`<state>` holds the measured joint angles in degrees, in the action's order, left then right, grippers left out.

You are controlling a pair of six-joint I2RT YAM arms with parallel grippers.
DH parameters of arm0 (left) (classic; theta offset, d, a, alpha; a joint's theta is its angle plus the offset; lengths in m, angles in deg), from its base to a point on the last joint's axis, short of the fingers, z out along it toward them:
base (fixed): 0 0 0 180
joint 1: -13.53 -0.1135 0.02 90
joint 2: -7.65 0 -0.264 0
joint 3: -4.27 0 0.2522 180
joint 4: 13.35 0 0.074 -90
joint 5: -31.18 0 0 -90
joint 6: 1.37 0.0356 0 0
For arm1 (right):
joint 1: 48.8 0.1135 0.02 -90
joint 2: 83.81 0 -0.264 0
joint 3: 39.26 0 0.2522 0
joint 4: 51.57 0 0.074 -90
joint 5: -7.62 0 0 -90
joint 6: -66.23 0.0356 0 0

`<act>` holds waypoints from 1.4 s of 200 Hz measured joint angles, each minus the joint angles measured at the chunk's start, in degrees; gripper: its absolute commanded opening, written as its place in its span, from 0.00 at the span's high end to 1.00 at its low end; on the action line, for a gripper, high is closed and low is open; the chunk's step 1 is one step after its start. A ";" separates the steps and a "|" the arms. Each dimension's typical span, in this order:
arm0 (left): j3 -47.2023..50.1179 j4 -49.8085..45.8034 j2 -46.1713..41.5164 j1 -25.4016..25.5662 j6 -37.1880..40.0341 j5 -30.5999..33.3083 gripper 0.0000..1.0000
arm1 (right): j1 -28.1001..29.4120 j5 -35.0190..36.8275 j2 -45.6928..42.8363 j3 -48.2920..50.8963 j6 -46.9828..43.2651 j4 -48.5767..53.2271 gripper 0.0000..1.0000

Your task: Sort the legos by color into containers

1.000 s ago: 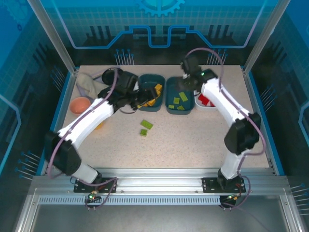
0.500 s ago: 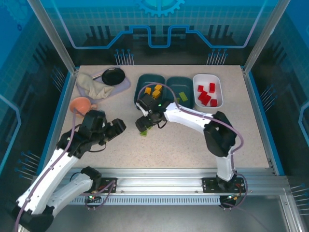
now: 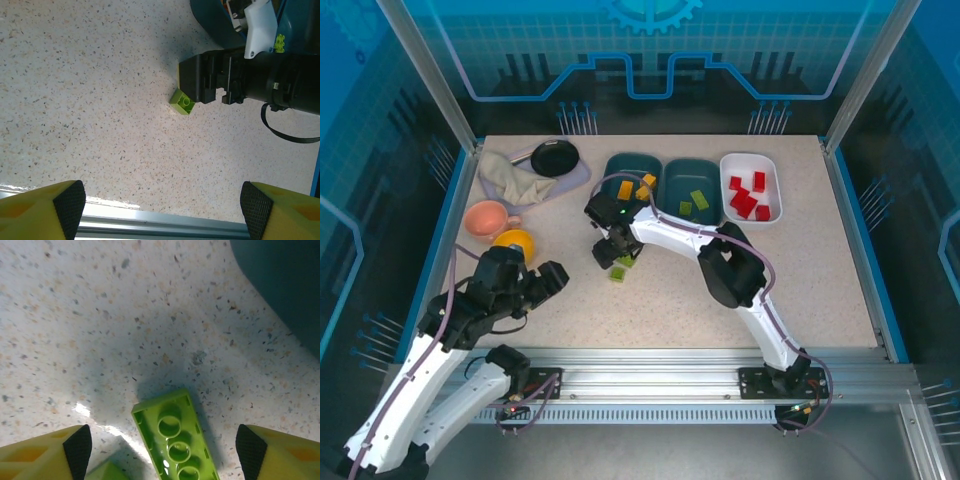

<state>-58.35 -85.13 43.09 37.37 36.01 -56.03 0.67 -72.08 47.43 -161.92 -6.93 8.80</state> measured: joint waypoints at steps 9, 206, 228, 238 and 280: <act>0.00 -0.07 -0.02 0.00 0.00 0.00 0.16 | 0.00 0.00 0.35 0.00 0.04 0.55 0.25; 0.31 3.72 2.82 0.00 0.02 -1.68 0.17 | -1.90 -0.68 -0.28 4.11 0.04 0.59 0.69; 0.33 4.76 3.74 0.00 0.17 -2.34 0.17 | -1.92 0.00 -2.43 6.84 0.09 0.33 0.71; 0.33 5.29 4.44 0.00 0.37 -2.82 0.17 | -2.10 0.28 -4.22 8.55 0.31 0.33 0.71; -2.12 10.10 12.61 0.92 2.84 -6.01 0.17 | -7.02 0.17 -18.82 15.32 3.17 0.13 0.71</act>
<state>-60.47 -75.03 55.70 38.28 38.85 -62.04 -6.35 -71.90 28.61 -146.60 -3.76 8.93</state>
